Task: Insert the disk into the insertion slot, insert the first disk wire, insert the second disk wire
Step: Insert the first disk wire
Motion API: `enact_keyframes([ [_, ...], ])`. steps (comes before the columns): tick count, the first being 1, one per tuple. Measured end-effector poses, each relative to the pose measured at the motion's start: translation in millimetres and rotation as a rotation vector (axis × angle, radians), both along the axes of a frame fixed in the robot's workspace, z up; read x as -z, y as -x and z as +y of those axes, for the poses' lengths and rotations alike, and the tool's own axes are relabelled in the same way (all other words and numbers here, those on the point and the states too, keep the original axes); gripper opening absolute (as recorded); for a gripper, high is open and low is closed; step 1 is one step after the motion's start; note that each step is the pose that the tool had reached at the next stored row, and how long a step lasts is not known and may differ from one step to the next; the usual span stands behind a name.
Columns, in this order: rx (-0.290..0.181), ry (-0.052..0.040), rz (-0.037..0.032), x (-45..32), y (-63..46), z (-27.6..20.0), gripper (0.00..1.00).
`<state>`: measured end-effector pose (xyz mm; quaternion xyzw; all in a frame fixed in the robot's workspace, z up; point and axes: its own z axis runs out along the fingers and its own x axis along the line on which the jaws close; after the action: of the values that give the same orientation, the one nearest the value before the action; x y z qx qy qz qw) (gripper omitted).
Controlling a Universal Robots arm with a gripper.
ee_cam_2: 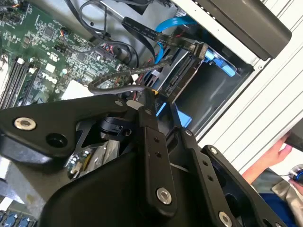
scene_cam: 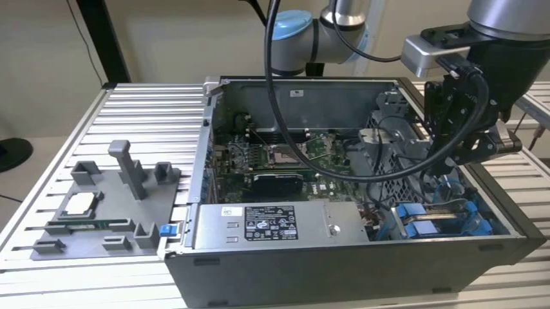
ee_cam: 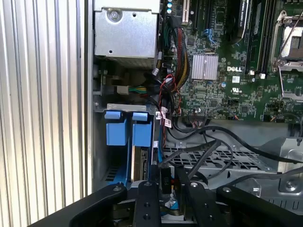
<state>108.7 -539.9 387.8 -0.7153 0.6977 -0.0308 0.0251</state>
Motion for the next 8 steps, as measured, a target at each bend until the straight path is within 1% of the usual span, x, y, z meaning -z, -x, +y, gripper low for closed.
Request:
enact_keyframes([
  [2,-0.001,0.0000,0.0000,0.0,0.0,0.0,1.00],
  [3,-0.001,-0.0016,-0.0001,0.0,0.0,-0.1,1.00],
  [5,-0.001,-0.0109,0.0000,0.2,0.1,-0.1,1.00],
  [7,-0.001,-0.0244,-0.0001,0.2,0.0,0.0,1.00],
  [8,-0.001,-0.0250,-0.0001,0.2,0.0,0.0,1.00],
])
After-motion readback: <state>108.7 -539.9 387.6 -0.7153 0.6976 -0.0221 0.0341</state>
